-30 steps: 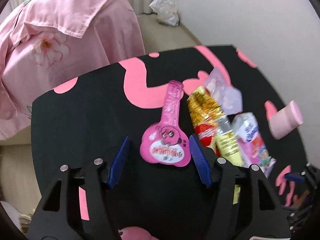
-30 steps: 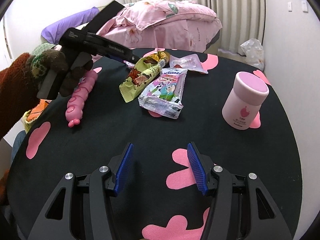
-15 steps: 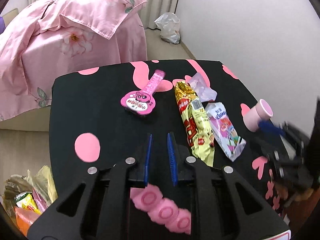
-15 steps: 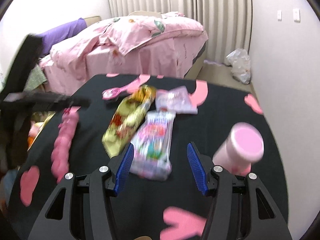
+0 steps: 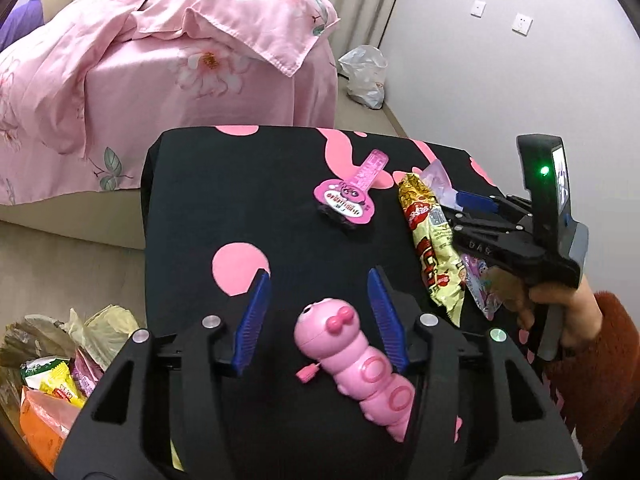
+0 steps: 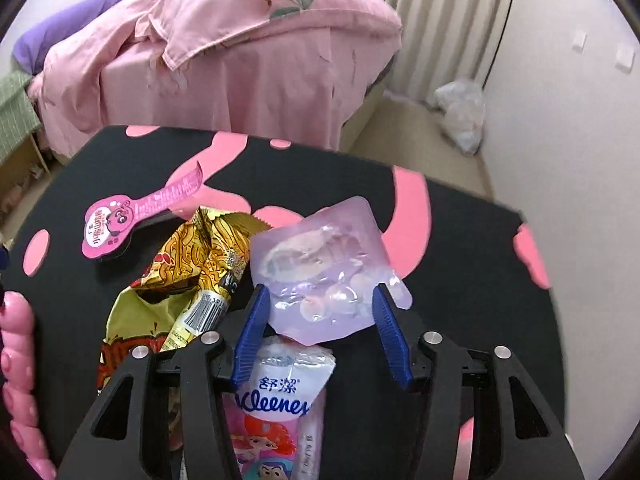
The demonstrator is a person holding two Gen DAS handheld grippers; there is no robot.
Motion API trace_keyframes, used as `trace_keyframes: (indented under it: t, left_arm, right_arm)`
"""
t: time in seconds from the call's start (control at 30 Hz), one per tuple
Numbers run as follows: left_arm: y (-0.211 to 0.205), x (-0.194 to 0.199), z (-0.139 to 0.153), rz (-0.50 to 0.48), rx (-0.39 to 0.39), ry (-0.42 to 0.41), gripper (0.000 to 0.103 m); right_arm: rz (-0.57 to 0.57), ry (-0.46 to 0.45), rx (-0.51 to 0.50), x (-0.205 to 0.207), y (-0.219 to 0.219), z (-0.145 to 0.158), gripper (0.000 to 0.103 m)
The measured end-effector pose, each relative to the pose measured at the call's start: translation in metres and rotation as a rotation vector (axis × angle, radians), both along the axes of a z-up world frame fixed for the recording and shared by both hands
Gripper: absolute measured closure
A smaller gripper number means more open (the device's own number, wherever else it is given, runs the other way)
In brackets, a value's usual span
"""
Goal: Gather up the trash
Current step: 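Grasp the pink lollipop card with the left tool while the right tool grasps the Kleenex tissue pack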
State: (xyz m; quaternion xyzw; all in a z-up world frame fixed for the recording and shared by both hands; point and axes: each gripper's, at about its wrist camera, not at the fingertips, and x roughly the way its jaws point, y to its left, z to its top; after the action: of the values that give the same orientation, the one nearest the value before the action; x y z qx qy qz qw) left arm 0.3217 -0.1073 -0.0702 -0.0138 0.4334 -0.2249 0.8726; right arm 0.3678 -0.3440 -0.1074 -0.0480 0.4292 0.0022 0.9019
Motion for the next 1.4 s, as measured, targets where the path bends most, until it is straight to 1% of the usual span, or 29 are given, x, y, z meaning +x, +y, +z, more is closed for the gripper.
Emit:
trace_keyframes:
  t: [0.03, 0.1, 0.17, 0.2, 0.3, 0.4, 0.5, 0.57, 0.67, 0.7, 0.73, 0.77, 0.8, 0.83, 0.93, 0.97, 1.0, 1.07, 1.1, 1.13, 1.17, 1.23, 1.33, 1.4]
  left_arm:
    - [0.002, 0.0, -0.001, 0.0, -0.004, 0.003, 0.054]
    - [0.004, 0.0, -0.003, 0.002, -0.014, 0.007, 0.054]
    - [0.004, -0.001, -0.005, 0.001, -0.029, 0.014, 0.054]
    - [0.004, -0.002, -0.004, 0.0, -0.037, 0.015, 0.054]
    - [0.005, -0.005, -0.003, -0.003, -0.052, 0.014, 0.054]
    - [0.002, -0.009, -0.001, -0.01, -0.057, 0.015, 0.054]
    - [-0.006, -0.011, 0.003, -0.031, -0.05, 0.009, 0.054]
    - [-0.012, -0.013, 0.004, -0.041, -0.047, 0.007, 0.054]
    - [-0.021, -0.016, 0.004, -0.057, -0.053, 0.006, 0.053]
    - [-0.024, -0.017, 0.004, -0.059, -0.05, 0.002, 0.052]
    - [-0.028, -0.019, 0.004, -0.064, -0.046, -0.001, 0.051]
    - [-0.029, -0.02, 0.003, -0.068, -0.044, -0.002, 0.05]
    - [-0.031, -0.021, 0.003, -0.073, -0.041, -0.001, 0.05]
    - [-0.032, -0.021, 0.003, -0.076, -0.038, 0.001, 0.05]
    - [-0.033, -0.02, 0.004, -0.08, -0.044, 0.003, 0.05]
    - [-0.033, -0.019, 0.005, -0.084, -0.05, -0.001, 0.05]
    - [-0.033, -0.016, 0.006, -0.092, -0.054, -0.006, 0.05]
    - [-0.035, -0.007, 0.011, -0.128, -0.062, -0.033, 0.05]
    - [-0.037, -0.001, 0.012, -0.145, -0.061, -0.043, 0.048]
    - [-0.042, 0.011, 0.013, -0.168, -0.043, -0.057, 0.042]
    - [-0.045, 0.02, 0.012, -0.179, -0.02, -0.063, 0.04]
    - [-0.059, 0.042, 0.003, -0.221, 0.072, -0.059, 0.04]
    - [-0.076, 0.067, -0.013, -0.264, 0.175, -0.013, 0.04]
    - [-0.085, 0.077, -0.022, -0.273, 0.237, 0.004, 0.04]
  right_arm:
    - [0.008, 0.015, 0.04, 0.0, -0.003, -0.001, 0.066]
    - [0.03, 0.029, 0.099, -0.004, -0.005, -0.001, 0.075]
    - [0.049, 0.029, 0.114, -0.012, -0.004, -0.001, 0.087]
    - [0.066, 0.033, 0.117, -0.017, -0.002, -0.001, 0.096]
    - [0.107, 0.019, 0.129, -0.035, 0.005, 0.006, 0.099]
    - [0.166, -0.026, 0.122, -0.063, 0.011, 0.019, 0.099]
    - [0.178, -0.049, 0.139, -0.083, 0.007, 0.03, 0.099]
    - [0.164, -0.053, 0.149, -0.094, -0.001, 0.036, 0.099]
    - [0.149, -0.069, 0.181, -0.113, -0.01, 0.039, 0.097]
    - [0.148, -0.071, 0.191, -0.118, -0.011, 0.037, 0.092]
    - [0.156, -0.078, 0.22, -0.126, -0.014, 0.035, 0.076]
    - [0.168, -0.085, 0.25, -0.132, -0.017, 0.033, 0.063]
    - [0.174, -0.087, 0.282, -0.136, -0.02, 0.029, 0.039]
    - [0.157, -0.08, 0.283, -0.136, -0.023, 0.026, 0.037]
    - [0.095, -0.073, 0.285, -0.136, -0.031, 0.015, 0.037]
    - [0.076, -0.057, 0.288, -0.134, -0.033, 0.011, 0.037]
    - [0.071, -0.019, 0.3, -0.131, -0.034, 0.006, 0.037]
    - [0.078, 0.024, 0.33, -0.128, -0.033, -0.001, 0.042]
    - [0.083, 0.024, 0.337, -0.13, -0.032, -0.004, 0.045]
    - [0.084, 0.018, 0.327, -0.131, -0.031, -0.005, 0.045]
    - [0.085, 0.012, 0.315, -0.132, -0.029, -0.005, 0.045]
    - [0.085, 0.003, 0.299, -0.134, -0.026, -0.005, 0.045]
    - [0.083, -0.002, 0.299, -0.136, -0.027, -0.006, 0.045]
    - [0.084, -0.001, 0.302, -0.136, -0.027, -0.006, 0.045]
